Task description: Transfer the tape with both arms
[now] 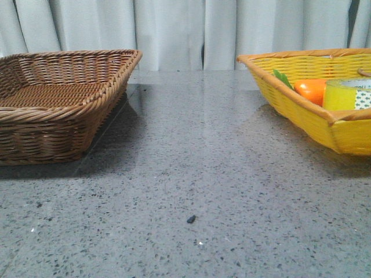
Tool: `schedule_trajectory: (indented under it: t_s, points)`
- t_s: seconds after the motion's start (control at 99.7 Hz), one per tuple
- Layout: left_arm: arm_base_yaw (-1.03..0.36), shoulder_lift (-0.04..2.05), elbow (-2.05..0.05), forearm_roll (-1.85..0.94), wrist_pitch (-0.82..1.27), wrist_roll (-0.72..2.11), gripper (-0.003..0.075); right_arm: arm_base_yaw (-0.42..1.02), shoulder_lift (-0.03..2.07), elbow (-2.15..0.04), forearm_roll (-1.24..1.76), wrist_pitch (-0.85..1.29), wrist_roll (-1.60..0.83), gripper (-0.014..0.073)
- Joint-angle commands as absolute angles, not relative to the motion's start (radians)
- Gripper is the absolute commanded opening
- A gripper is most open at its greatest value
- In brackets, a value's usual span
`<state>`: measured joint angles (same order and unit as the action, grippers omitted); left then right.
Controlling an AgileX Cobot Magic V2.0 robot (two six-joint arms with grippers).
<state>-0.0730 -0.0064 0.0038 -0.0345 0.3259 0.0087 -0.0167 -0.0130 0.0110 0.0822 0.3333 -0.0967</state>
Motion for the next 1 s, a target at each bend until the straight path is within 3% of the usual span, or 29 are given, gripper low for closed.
schedule_trajectory:
  t_s: [0.0,0.792,0.993]
  points:
    - [-0.071,-0.036,0.012,-0.04,0.265,0.006,-0.0021,-0.022,-0.031,0.031,0.077,0.317,-0.104,-0.0067]
    - [-0.071,-0.036,0.012,-0.036,0.188,0.006,-0.0021,-0.022,-0.031,0.031,0.077,0.307,-0.104,-0.0067]
    - [-0.071,-0.036,0.012,-0.039,0.169,0.006,-0.0021,-0.022,-0.031,0.031,0.077,0.189,-0.104,-0.0067]
